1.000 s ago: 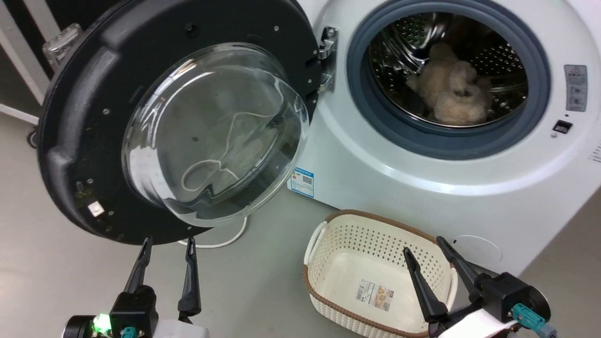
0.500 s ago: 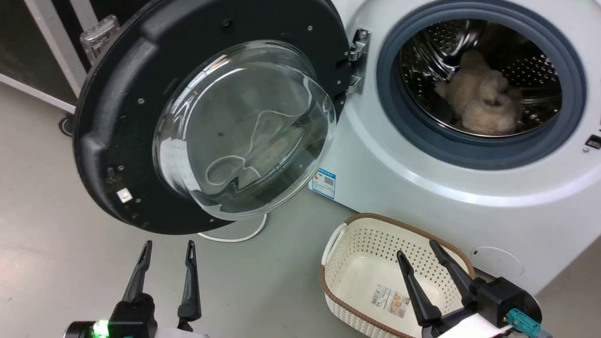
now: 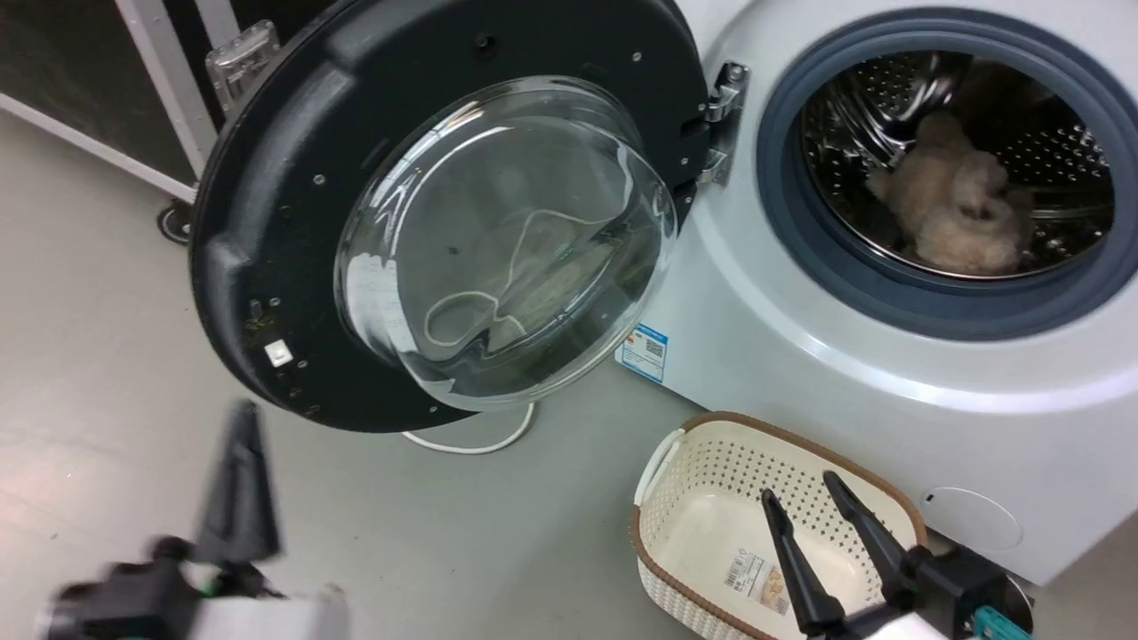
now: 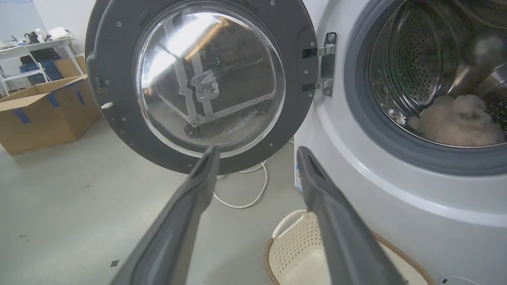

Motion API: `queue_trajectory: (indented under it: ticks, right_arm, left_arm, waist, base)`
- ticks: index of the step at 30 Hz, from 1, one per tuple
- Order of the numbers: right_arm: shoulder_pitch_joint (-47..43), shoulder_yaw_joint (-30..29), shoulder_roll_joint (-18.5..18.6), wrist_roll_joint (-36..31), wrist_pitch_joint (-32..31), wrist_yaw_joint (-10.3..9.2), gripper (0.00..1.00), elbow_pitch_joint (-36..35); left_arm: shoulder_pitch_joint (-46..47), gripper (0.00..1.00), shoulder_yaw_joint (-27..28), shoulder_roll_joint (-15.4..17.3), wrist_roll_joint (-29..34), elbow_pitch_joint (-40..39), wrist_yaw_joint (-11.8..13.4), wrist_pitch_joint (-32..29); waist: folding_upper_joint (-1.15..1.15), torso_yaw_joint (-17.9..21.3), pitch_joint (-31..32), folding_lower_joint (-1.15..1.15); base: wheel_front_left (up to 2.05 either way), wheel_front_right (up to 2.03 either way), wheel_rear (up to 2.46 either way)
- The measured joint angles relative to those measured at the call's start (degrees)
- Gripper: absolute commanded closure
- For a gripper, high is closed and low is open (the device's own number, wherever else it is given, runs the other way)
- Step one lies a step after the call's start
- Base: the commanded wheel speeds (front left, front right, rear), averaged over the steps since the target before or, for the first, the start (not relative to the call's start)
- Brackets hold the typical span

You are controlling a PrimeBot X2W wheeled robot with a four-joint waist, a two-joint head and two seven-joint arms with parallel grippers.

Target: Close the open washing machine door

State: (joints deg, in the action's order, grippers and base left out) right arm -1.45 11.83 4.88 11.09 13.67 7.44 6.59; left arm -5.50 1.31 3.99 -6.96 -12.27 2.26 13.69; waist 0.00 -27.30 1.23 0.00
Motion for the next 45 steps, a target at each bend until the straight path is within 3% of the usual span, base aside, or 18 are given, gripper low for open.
queue_trajectory:
  ticks: [4, 9, 15, 22, 23, 25, 26, 31, 34, 37, 38, 45]
  right_arm:
    - [-1.8, -0.6, 0.0, 0.0, 0.5, 0.0, 0.0, -0.2]
    - [-3.7, -1.4, -0.1, -0.6, 1.1, 0.0, 0.0, -1.2]
    - [-3.4, -1.3, 1.2, -0.8, 1.1, 0.0, 0.0, -2.2]
    - [-2.3, -0.7, 3.1, -0.5, 1.1, 0.0, 0.0, -2.7]
    - [-1.5, -0.5, 3.9, -0.5, 1.1, 0.0, 0.0, -2.9]
    - [-1.0, -0.5, 4.4, -0.3, 1.1, 0.0, 0.0, -3.0]
    - [-0.6, -0.5, 4.9, 0.0, 1.1, 0.0, 0.0, -3.0]
    - [-0.5, -0.4, 5.5, 0.1, 1.1, 0.0, 0.0, -3.1]
    - [-0.4, -0.3, 5.6, 0.1, 1.1, 0.0, 0.0, -3.1]
    - [0.0, -0.1, 5.7, 0.5, 1.1, 0.0, 0.0, -3.1]
    - [0.4, 0.0, 5.6, 0.5, 1.1, 0.0, 0.0, -3.0]
    - [0.5, -0.7, 4.8, 0.6, 1.1, 0.0, 0.0, -1.9]
  left_arm:
    - [3.4, 1.0, 4.7, 0.7, -3.7, -1.0, -2.8, 0.5]
    - [11.1, 1.0, 12.2, 4.5, -13.1, 3.2, -5.3, -0.2]
    - [23.2, 1.0, 20.5, 10.1, -27.2, 12.0, -5.3, -11.2]
    - [33.6, 1.0, 24.7, 16.2, -36.5, 26.1, -2.6, -23.9]
    - [36.9, 1.0, 26.6, 18.7, -39.1, 31.8, -0.7, -27.9]
    - [39.2, 1.0, 28.9, 19.6, -41.7, 35.2, 1.5, -30.2]
    - [41.5, 1.0, 31.5, 20.2, -44.8, 38.2, 3.9, -32.9]
    - [44.1, 1.0, 34.8, 21.7, -50.7, 42.7, 6.2, -40.2]
    - [44.2, 1.0, 35.5, 21.7, -52.8, 43.3, 5.9, -42.4]
    - [44.3, 1.0, 36.3, 21.0, -56.0, 43.3, 4.4, -45.8]
    - [43.6, 1.0, 36.3, 20.8, -57.4, 42.6, 2.3, -49.2]
    - [39.4, 1.0, 35.5, 19.4, -60.3, 39.7, 0.3, -55.9]
  waist:
    - [0.0, -0.9, 0.0, 0.0]
    - [0.0, -1.2, -0.3, 0.0]
    - [0.0, 1.8, -3.3, 0.01]
    - [0.0, 5.9, -7.2, 0.01]
    - [0.0, 7.4, -8.7, 0.01]
    - [0.0, 8.4, -9.5, 0.01]
    - [0.0, 9.3, -10.3, 0.01]
    - [0.0, 10.9, -11.9, 0.01]
    - [0.0, 11.3, -12.3, 0.01]
    - [0.0, 11.7, -12.6, 0.01]
    - [0.0, 12.0, -12.3, 0.0]
    - [0.0, 11.8, -9.5, 0.0]
  base:
    - [0.0, 0.0, 0.0]
    - [0.0, 0.0, 0.0]
    - [0.0, 0.0, 0.0]
    - [0.0, 0.0, 0.0]
    - [0.0, 0.0, 0.0]
    - [0.0, 0.0, 0.0]
    - [0.0, 0.0, 0.0]
    - [0.0, 0.0, 0.0]
    - [0.0, 0.0, 0.0]
    - [0.0, 0.0, 0.0]
    - [0.0, 0.0, 0.0]
    - [0.0, 0.0, 0.0]
